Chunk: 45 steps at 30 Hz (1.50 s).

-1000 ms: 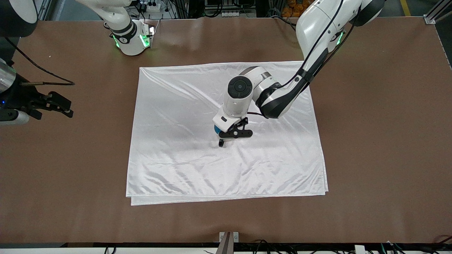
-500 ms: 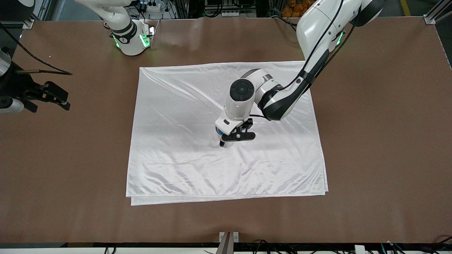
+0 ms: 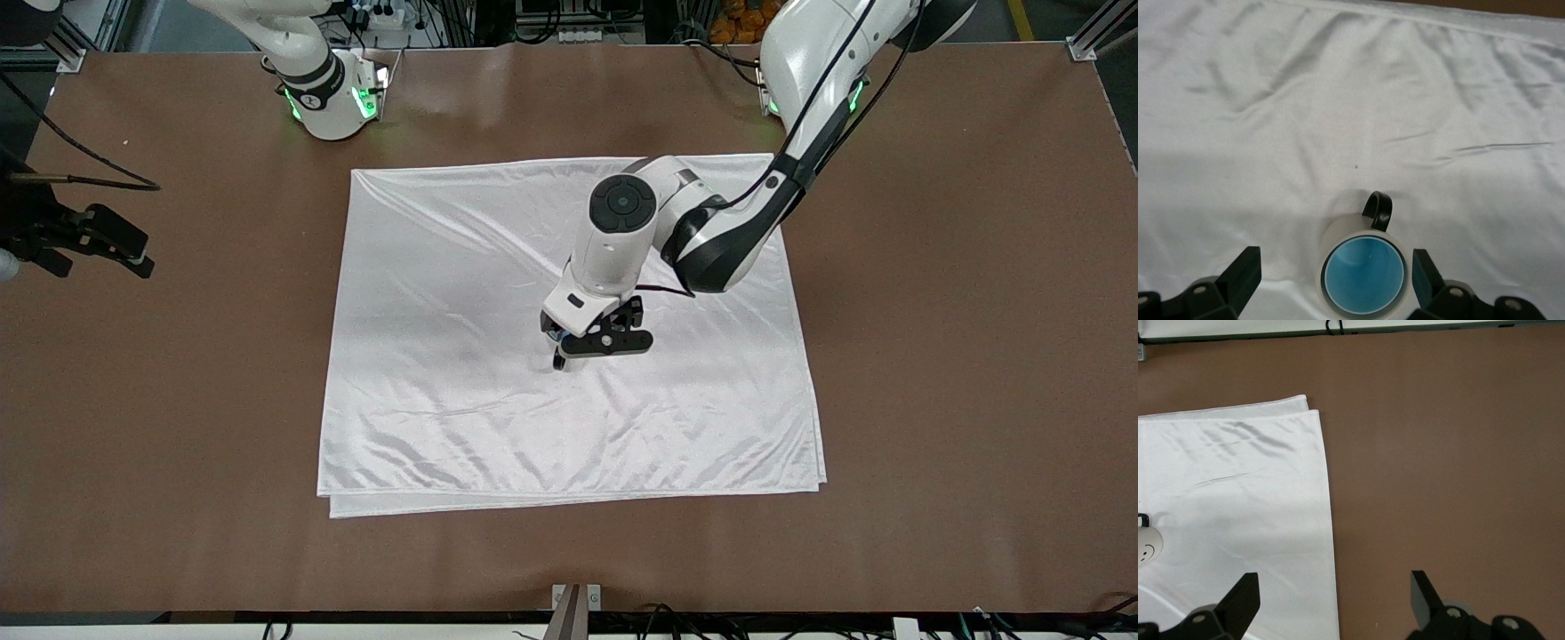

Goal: Place blue cup into white mug on cloth

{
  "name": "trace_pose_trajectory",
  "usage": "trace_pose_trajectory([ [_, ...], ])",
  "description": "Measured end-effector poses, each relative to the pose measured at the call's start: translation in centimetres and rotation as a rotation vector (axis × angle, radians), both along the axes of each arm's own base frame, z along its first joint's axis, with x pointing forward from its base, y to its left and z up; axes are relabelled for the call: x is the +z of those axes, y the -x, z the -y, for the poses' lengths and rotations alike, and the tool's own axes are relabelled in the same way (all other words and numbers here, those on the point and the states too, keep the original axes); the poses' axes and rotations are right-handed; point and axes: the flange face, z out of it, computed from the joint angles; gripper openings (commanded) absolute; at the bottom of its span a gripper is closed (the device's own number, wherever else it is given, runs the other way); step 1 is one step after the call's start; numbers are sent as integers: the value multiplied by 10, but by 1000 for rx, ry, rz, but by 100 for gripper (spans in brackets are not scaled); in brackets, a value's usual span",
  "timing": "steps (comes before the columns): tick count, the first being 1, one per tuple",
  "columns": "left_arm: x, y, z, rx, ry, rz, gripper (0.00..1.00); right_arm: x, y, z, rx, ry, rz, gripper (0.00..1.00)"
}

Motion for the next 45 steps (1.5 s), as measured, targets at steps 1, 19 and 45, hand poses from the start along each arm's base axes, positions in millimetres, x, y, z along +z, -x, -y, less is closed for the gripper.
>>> trace_pose_trajectory([
  [1,5,-2,-2,4,1,7,100,0,0,3,-5,0,-1,100],
  [19,125,-32,-83,71,-33,109,100,-4,4,37,-41,5,-40,100],
  [45,211,-47,-204,122,-121,81,100,-11,4,33,-3,7,-59,100],
])
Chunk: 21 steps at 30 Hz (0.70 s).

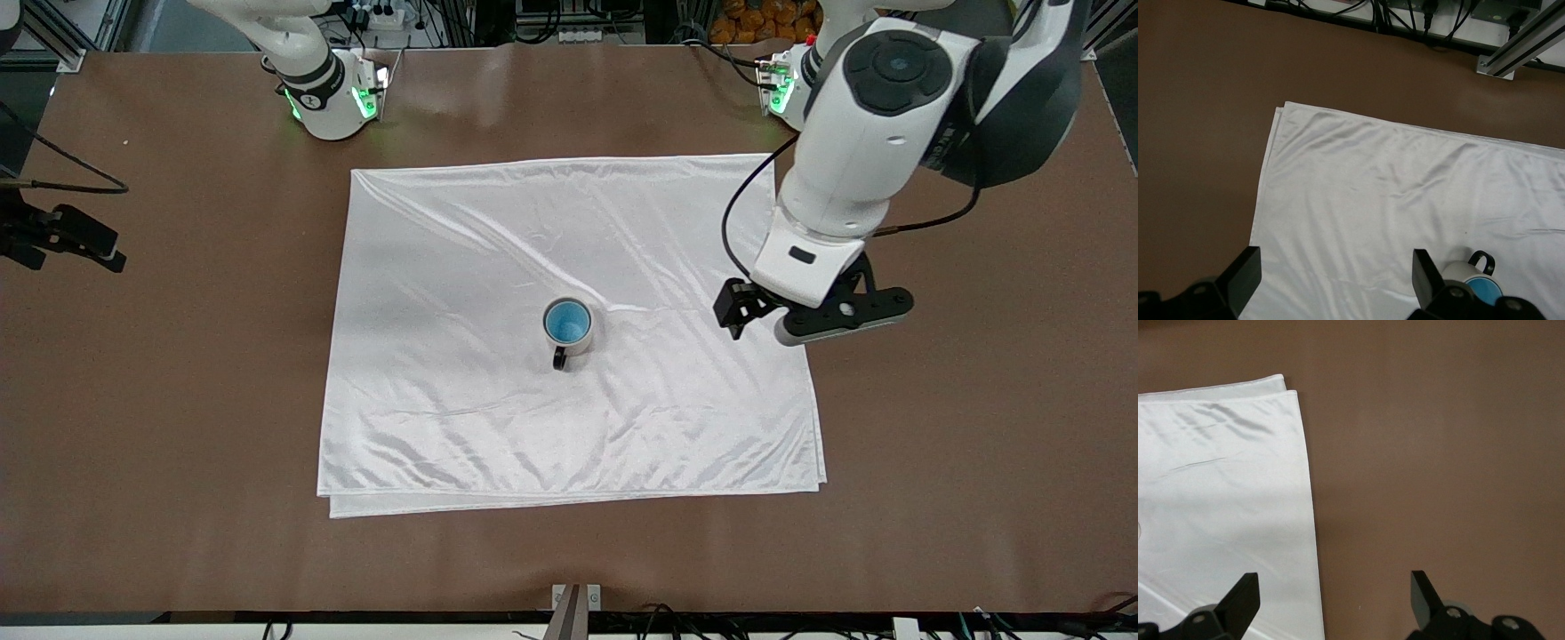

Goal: Place blue cup into white mug on cloth

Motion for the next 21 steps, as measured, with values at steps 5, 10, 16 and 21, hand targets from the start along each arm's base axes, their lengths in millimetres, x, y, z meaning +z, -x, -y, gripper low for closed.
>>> trace_pose_trajectory([
  [5,15,-4,-36,4,16,-29,100,-1,0,-1,1,0,-2,100],
  [10,23,-11,-75,-8,47,-57,100,-2,0,-5,8,0,-5,100],
  [16,24,-15,-116,-34,49,-72,100,-6,-1,-12,21,-1,-12,100],
  [21,20,-15,-143,-50,36,-86,100,-7,-2,-12,22,-1,-15,100],
])
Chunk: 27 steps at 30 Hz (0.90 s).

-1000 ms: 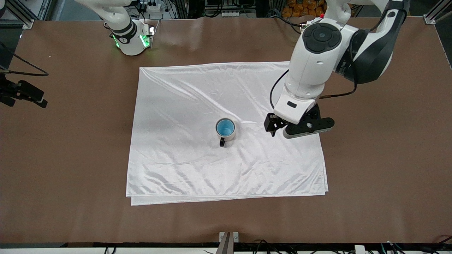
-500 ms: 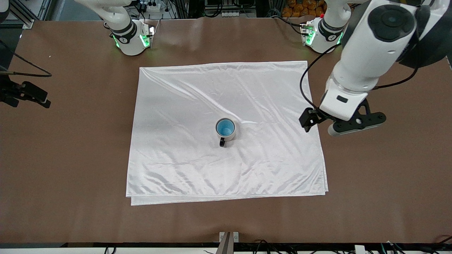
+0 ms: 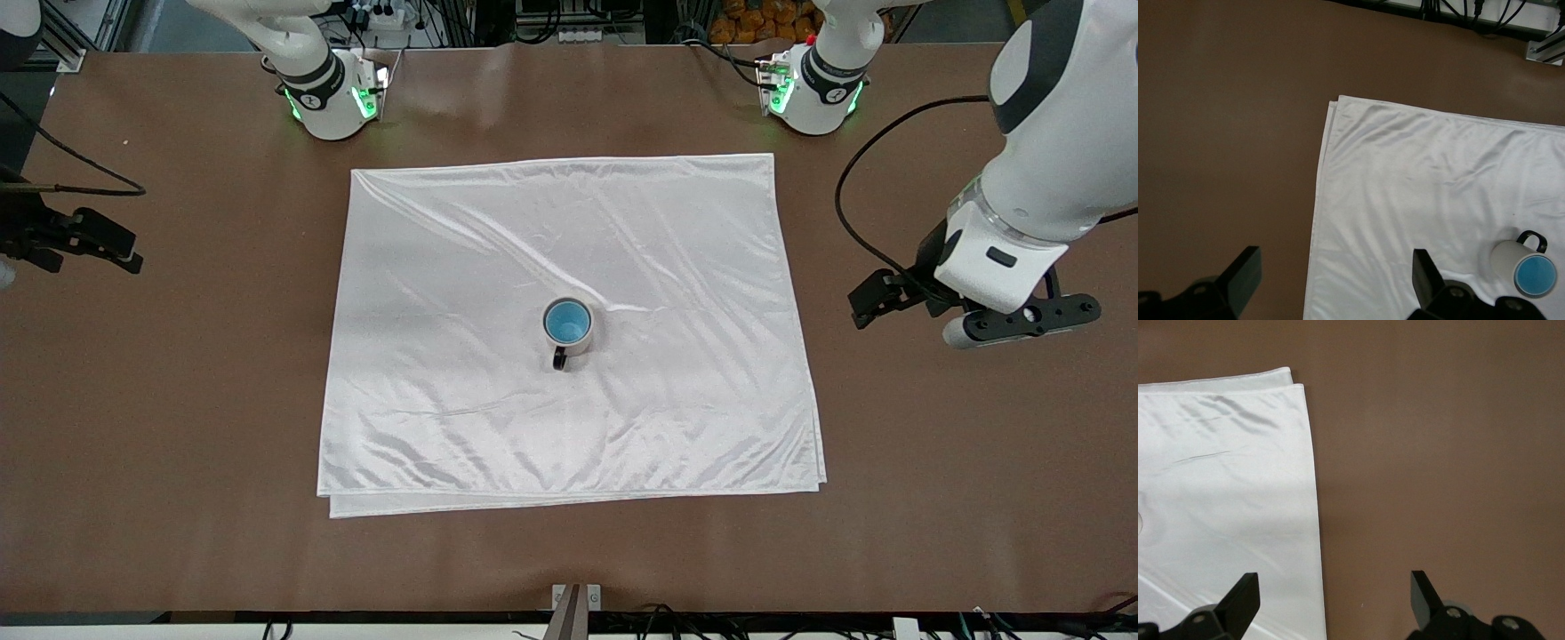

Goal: Place blue cup into white mug on cloth

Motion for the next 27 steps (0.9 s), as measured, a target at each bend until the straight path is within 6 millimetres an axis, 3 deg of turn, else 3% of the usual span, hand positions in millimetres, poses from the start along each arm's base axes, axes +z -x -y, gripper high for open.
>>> trace_pose_trajectory([
  [14,6,2,-71,49,-11,-13,100,0,0,-1,2,0,0,100],
  [27,10,4,-101,68,-20,-27,100,0,0,-1,2,0,0,100],
])
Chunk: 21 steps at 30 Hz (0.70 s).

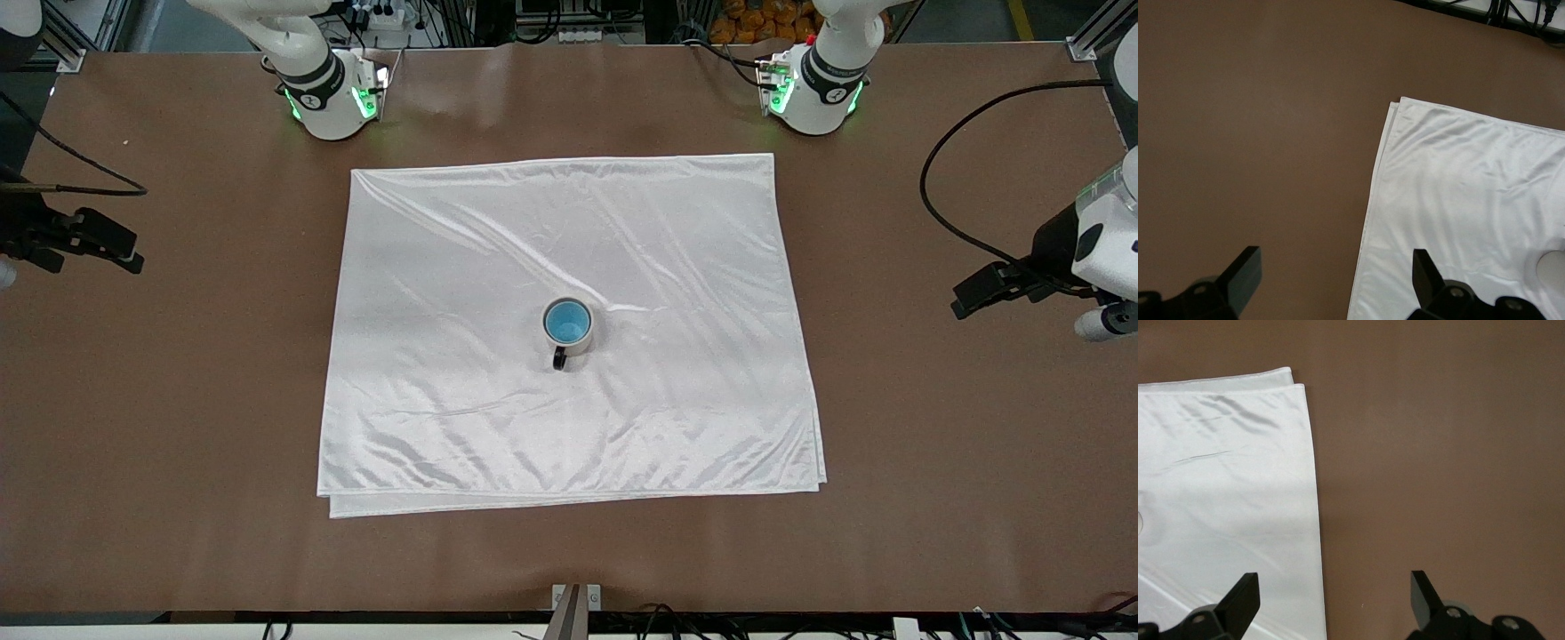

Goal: Place blue cup into white mug on cloth

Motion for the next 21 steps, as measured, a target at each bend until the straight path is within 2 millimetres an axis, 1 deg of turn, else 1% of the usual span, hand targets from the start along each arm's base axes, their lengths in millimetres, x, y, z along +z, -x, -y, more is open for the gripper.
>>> trace_pose_trajectory([
  [6,8,5,-16,23,6,-2,100,0,0,0,0,0,0,100],
  [9,13,9,-20,26,14,-6,100,0,0,0,0,0,0,100],
  [11,15,12,-19,25,14,-10,100,0,0,0,0,0,0,100],
  [15,19,15,-11,12,13,-13,100,0,0,0,0,0,0,100],
  [18,20,17,-5,2,12,-15,100,0,0,0,1,0,0,100],
  [21,19,18,-4,0,12,-20,100,0,0,-1,1,0,1,100],
])
